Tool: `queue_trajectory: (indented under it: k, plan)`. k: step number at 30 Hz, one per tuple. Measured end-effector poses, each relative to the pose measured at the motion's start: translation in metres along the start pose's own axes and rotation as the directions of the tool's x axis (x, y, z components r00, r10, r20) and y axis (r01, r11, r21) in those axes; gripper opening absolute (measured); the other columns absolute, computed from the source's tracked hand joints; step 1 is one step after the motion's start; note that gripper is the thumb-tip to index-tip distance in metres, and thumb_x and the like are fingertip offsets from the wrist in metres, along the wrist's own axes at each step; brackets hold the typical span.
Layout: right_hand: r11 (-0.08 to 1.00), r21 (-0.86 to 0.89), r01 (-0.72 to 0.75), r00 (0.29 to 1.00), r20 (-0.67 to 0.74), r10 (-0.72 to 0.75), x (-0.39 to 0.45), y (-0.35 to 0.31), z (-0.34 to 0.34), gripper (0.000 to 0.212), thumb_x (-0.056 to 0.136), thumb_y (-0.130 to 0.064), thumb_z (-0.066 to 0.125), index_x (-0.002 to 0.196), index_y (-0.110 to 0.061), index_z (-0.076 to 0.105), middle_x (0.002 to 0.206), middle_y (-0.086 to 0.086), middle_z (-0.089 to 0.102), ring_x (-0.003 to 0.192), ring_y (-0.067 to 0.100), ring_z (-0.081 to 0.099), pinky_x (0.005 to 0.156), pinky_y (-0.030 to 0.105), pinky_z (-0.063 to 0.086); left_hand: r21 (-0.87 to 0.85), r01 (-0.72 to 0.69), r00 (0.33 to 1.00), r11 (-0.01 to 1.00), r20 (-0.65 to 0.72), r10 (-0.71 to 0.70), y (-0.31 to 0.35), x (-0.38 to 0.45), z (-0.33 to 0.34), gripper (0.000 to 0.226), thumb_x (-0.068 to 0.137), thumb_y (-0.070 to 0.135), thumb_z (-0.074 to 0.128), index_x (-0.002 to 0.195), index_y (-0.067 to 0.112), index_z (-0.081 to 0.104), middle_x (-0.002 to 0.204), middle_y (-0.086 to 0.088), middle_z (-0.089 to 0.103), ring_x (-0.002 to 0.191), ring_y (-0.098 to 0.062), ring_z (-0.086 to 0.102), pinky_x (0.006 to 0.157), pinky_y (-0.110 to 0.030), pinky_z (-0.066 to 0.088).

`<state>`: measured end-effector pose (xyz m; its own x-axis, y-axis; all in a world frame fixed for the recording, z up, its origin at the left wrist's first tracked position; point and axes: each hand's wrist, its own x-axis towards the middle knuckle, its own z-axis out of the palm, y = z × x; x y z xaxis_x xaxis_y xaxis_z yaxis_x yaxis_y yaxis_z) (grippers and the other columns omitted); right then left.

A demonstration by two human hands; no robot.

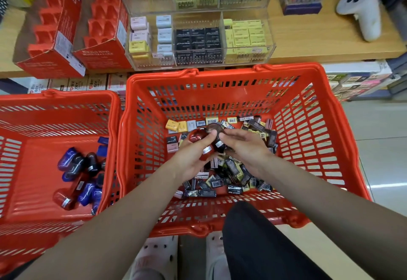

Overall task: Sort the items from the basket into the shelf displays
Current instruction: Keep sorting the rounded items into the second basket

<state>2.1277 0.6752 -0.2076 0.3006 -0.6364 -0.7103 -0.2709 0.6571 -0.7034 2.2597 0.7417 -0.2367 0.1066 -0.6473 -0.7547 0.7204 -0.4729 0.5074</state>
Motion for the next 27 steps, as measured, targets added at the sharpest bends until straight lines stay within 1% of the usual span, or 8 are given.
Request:
queue_trajectory:
  k: [7,11,13,15,17,19,21,27]
  plan:
    - [0.981,-0.196,-0.011,0.997,0.071,0.026,0.003,-0.009,-0.038,0.018,0.097,-0.027,0.058,0.104,-0.024,0.075,0.112,-0.006,0.070,0.101,0.013,0.067,0.078,0.025,0.057,-0.026,0.005,0.997,1.000,-0.076,-0.007,0.006,-0.001,-0.005,0.068,0.063,0.015,0.089,0.124,0.011,0.060,0.120,-0.015,0.069,0.114,-0.035,0.064,0.087,-0.048,0.059]
    - [0.978,-0.206,-0.039,0.976,-0.220,-0.008,0.009,-0.013,-0.095,0.022,0.103,-0.009,0.047,0.115,-0.013,0.065,0.119,0.009,0.065,0.097,0.020,0.066,0.074,0.027,0.057,-0.018,0.012,0.986,1.000,-0.165,-0.015,0.012,0.006,-0.009,0.077,0.060,0.012,0.089,0.128,0.010,0.054,0.125,-0.016,0.065,0.111,-0.036,0.065,0.088,-0.051,0.058]
    - [0.908,-0.411,-0.083,0.953,-0.298,-0.048,0.010,-0.007,-0.116,0.025,0.104,-0.013,0.044,0.124,-0.013,0.058,0.118,0.015,0.065,0.090,0.024,0.065,0.075,0.034,0.057,0.042,0.027,0.983,0.999,-0.183,-0.019,0.015,0.008,-0.013,0.078,0.057,0.014,0.090,0.126,0.012,0.054,0.127,-0.014,0.063,0.115,-0.034,0.063,0.090,-0.051,0.057]
    - [0.712,-0.695,-0.101,0.976,-0.207,-0.064,0.009,0.003,-0.122,0.037,0.103,-0.021,0.045,0.140,-0.016,0.045,0.113,0.011,0.064,0.076,0.023,0.063,0.065,0.033,0.054,0.065,0.035,0.974,0.997,-0.224,-0.019,0.015,0.011,-0.013,0.079,0.059,0.015,0.091,0.127,0.015,0.051,0.130,-0.008,0.058,0.122,-0.030,0.056,0.087,-0.048,0.059]
    - [0.559,-0.827,-0.061,0.997,-0.072,0.001,0.010,0.017,-0.111,0.065,0.099,-0.033,0.054,0.154,-0.023,0.021,0.129,0.011,0.054,0.097,0.026,0.064,0.078,0.034,0.055,0.067,0.030,0.963,0.997,-0.269,-0.010,0.014,0.016,-0.011,0.089,0.065,0.013,0.089,0.139,0.019,0.041,0.126,-0.001,0.049,0.126,-0.026,0.047,0.079,-0.043,0.061]
    - [0.437,-0.899,-0.023,0.998,0.001,0.055,0.018,0.030,-0.092,0.090,0.093,-0.050,0.059,0.155,-0.038,-0.006,0.163,0.010,0.003,0.146,0.039,0.023,0.116,0.050,0.030,0.075,0.035,0.960,0.997,-0.281,-0.012,0.014,0.020,-0.010,0.089,0.064,0.015,0.089,0.139,0.020,0.041,0.124,0.000,0.044,0.125,-0.028,0.045,0.070,-0.039,0.062]
    - [0.386,-0.923,-0.004,0.996,0.032,0.088,0.028,0.038,-0.066,0.098,0.089,-0.062,0.056,0.148,-0.048,-0.021,0.159,0.006,-0.030,0.147,0.043,-0.015,0.119,0.060,0.007,0.115,0.053,0.965,0.992,-0.260,-0.021,0.013,0.025,-0.013,0.073,0.057,0.018,0.090,0.117,0.016,0.051,0.119,0.001,0.051,0.119,-0.025,0.048,0.069,-0.039,0.062]
    - [0.340,-0.924,0.174,0.984,0.173,-0.034,0.032,0.053,-0.016,0.101,0.084,-0.069,0.055,0.153,-0.038,-0.013,0.163,-0.002,0.000,0.149,0.038,0.007,0.111,0.064,0.029,0.265,-0.012,0.956,0.964,-0.279,0.089,0.034,0.035,-0.031,0.075,0.046,0.021,0.091,0.115,0.017,0.061,0.114,-0.002,0.068,0.104,-0.019,0.064,0.062,-0.033,0.061]
